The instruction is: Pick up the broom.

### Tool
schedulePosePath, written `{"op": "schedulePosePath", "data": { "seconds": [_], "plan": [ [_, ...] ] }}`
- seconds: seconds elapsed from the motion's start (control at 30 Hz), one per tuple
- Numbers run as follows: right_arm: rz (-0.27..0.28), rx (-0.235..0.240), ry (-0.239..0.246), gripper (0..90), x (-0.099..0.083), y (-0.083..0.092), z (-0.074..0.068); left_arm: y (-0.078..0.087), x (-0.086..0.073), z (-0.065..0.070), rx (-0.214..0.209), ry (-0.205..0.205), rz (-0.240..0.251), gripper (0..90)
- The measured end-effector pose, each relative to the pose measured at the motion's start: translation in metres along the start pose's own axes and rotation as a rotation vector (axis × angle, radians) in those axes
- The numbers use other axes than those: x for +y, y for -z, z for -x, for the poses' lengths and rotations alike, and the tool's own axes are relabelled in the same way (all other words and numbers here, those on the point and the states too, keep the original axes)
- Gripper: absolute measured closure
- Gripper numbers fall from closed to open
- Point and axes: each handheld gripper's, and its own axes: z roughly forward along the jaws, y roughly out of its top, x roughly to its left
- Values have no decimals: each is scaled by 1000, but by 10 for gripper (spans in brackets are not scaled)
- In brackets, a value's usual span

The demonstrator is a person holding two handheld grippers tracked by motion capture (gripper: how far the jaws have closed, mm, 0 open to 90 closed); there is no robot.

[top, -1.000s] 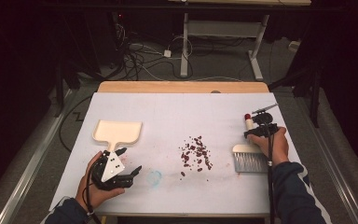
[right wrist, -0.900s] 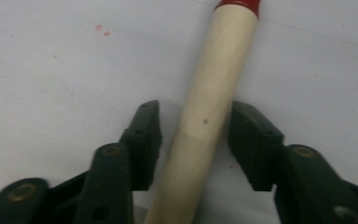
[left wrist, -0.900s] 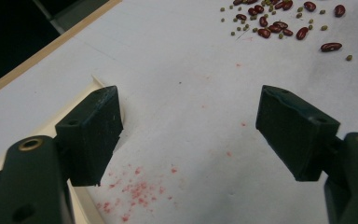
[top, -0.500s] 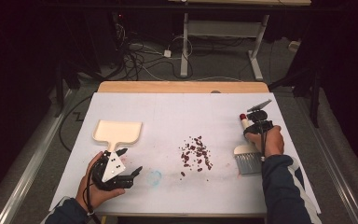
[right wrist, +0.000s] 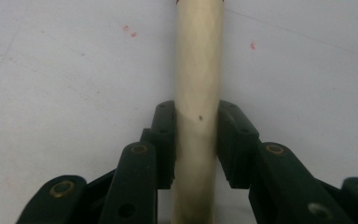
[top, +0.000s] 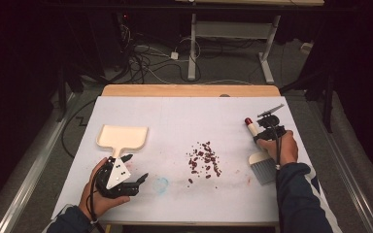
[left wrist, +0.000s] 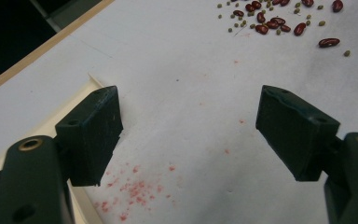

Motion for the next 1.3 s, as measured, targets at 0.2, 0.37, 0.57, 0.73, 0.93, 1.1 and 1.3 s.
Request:
{"op": "schedulePosePath", "data": {
  "seconds": [0.2, 0.37, 0.57, 0.73, 0.93, 1.1, 1.3],
  "plan": [
    [116, 34, -9, 708, -11, 16, 5, 1, 0, 0, 2, 0, 2, 220],
    [278, 66, -17, 709, -25, 42, 10, 0, 0, -1, 4, 4, 0, 220],
    [442, 112, -13, 710, -47, 67, 11, 0, 0, -1, 6, 5, -4, 220],
    [555, 151, 14, 710, -55, 85, 0, 0, 0, -1, 9, 5, -8, 220],
    [638, 165, 47, 709, -48, 102, -20, 0, 0, -1, 9, 5, -3, 220],
    [691, 154, 74, 709, -46, 109, -38, 1, 0, -1, 7, 7, 3, 220],
    [731, 151, 85, 709, -46, 114, -49, 1, 2, -1, 3, 19, 9, 220]
  ]
}}
